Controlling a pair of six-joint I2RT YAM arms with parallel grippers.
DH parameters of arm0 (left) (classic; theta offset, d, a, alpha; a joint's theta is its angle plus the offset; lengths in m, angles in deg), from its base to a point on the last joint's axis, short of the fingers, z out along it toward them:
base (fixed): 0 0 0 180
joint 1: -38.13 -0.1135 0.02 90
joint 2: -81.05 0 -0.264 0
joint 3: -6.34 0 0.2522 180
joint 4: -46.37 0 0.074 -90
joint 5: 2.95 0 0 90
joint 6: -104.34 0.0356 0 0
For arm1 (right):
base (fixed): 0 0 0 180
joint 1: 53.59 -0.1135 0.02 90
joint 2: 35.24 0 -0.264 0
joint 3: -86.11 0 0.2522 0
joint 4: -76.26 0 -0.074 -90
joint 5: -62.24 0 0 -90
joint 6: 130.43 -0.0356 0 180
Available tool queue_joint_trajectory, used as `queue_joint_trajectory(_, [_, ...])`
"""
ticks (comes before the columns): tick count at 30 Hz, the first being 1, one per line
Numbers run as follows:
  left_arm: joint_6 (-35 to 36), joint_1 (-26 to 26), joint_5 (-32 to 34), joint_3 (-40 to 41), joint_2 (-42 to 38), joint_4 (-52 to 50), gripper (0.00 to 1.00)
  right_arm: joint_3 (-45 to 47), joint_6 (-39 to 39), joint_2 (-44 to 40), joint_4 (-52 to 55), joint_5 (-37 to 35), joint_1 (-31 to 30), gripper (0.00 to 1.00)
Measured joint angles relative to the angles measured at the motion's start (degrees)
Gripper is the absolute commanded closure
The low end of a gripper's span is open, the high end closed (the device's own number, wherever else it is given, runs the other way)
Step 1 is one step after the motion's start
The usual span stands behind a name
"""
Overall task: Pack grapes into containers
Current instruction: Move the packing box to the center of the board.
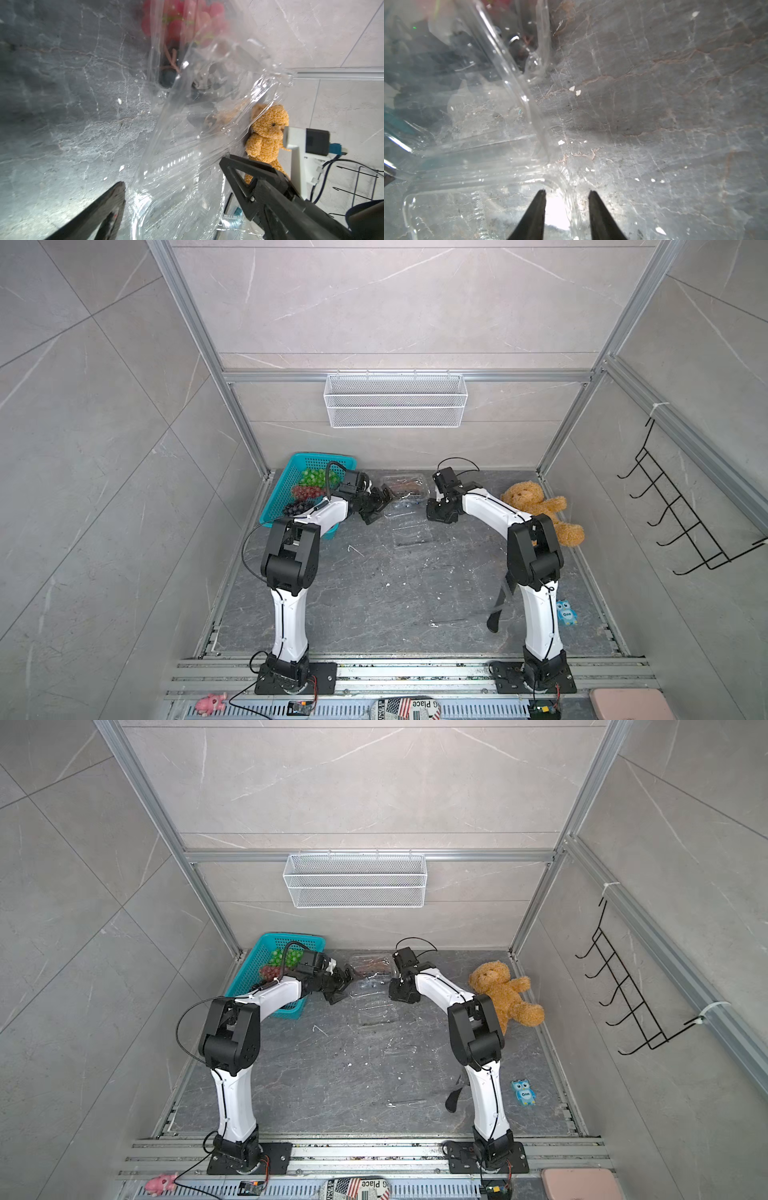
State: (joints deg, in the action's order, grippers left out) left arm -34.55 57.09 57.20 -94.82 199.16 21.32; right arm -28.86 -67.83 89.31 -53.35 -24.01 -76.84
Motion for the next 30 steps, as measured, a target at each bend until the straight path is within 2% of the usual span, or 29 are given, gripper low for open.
queue_joint_trajectory(7, [5.29, 0.0, 2.97, -2.58, -2.45, -9.2, 0.01, 0.0, 0.22, -1.31, -0.02, 0.39, 0.0, 0.36])
queue_joint_trajectory(10, [7.89, 0.0, 4.44, -5.09, -3.85, -13.38, 0.01, 0.0, 0.42, -2.69, -0.04, 0.85, 0.0, 0.17])
queue_joint_trajectory(12, [9.9, 0.0, 5.62, -6.99, -4.76, -16.44, 0.01, 0.0, 0.22, -3.63, -0.2, 1.29, 0.0, 0.01])
queue_joint_trajectory(18, [17.86, -0.22, 12.46, -14.36, -7.54, -28.22, 0.01, 0.04, 2.56, -7.76, -1.44, 4.11, -0.11, 0.01])
queue_joint_trajectory(23, [23.12, -2.95, 19.15, -15.89, -11.34, -36.06, 0.01, 2.1, 4.17, -13.46, -6.38, 6.6, -1.64, 0.0])
queue_joint_trajectory(30, [27.06, -14.97, 25.22, -15.87, -12.7, -41.48, 0.01, 3.52, 6.6, -17.22, -14.49, 9.38, -8.63, 0.01])
